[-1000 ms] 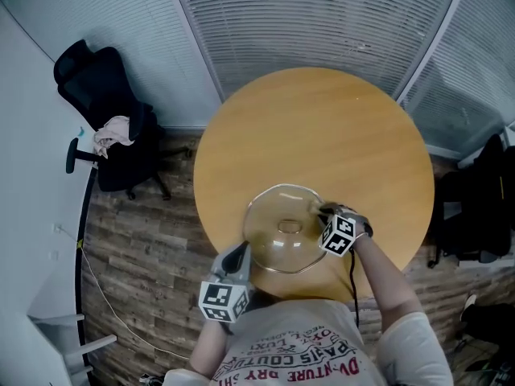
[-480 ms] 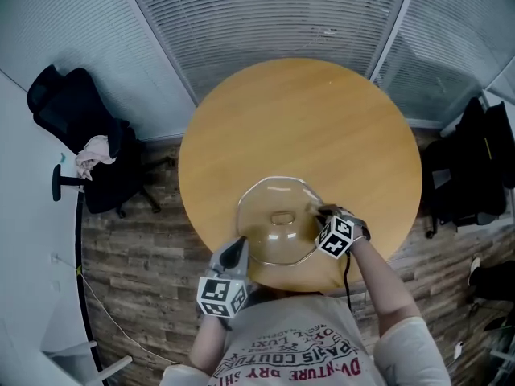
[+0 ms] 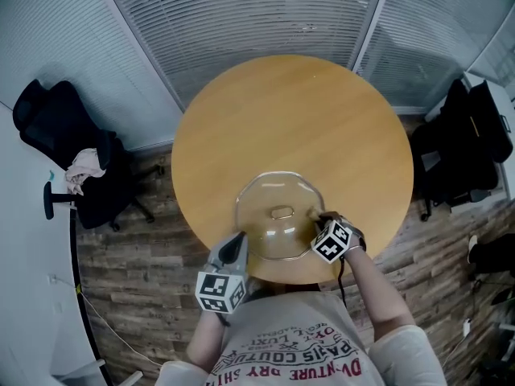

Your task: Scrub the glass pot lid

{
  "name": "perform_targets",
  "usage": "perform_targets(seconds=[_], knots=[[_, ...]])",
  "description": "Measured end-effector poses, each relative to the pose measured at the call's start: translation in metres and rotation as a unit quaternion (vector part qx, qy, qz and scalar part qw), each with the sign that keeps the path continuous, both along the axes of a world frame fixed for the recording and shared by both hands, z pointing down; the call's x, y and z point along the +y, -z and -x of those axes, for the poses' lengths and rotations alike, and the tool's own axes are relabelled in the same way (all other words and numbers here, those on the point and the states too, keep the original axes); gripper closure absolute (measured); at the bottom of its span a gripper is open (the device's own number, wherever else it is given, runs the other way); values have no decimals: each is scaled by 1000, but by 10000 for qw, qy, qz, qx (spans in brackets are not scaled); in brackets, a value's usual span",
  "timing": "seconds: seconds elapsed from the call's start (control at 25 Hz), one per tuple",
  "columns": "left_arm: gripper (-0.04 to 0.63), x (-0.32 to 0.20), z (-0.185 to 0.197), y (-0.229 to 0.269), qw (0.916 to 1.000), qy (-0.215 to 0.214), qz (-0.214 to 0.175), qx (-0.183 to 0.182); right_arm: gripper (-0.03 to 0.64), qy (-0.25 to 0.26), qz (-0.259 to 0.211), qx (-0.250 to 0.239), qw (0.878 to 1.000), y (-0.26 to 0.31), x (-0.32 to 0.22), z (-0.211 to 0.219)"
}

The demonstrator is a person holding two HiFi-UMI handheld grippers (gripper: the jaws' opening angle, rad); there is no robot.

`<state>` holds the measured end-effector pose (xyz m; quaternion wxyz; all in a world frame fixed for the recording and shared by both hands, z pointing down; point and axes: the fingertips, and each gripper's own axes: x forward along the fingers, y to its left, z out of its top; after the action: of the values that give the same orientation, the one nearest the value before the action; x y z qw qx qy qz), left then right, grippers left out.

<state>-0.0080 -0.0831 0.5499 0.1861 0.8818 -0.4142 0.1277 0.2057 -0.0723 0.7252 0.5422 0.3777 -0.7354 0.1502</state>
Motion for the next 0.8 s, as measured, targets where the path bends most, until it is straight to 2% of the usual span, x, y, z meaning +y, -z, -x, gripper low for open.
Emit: perform_targets(seconds=[0.44, 0.8], knots=[[588, 11, 22, 3, 9992, -390, -72, 18, 558, -1209, 236, -336, 9918, 4, 44, 33], [586, 25, 58, -1, 9990, -445, -75, 10, 558, -1502, 241, -443, 9874, 8, 64, 74]])
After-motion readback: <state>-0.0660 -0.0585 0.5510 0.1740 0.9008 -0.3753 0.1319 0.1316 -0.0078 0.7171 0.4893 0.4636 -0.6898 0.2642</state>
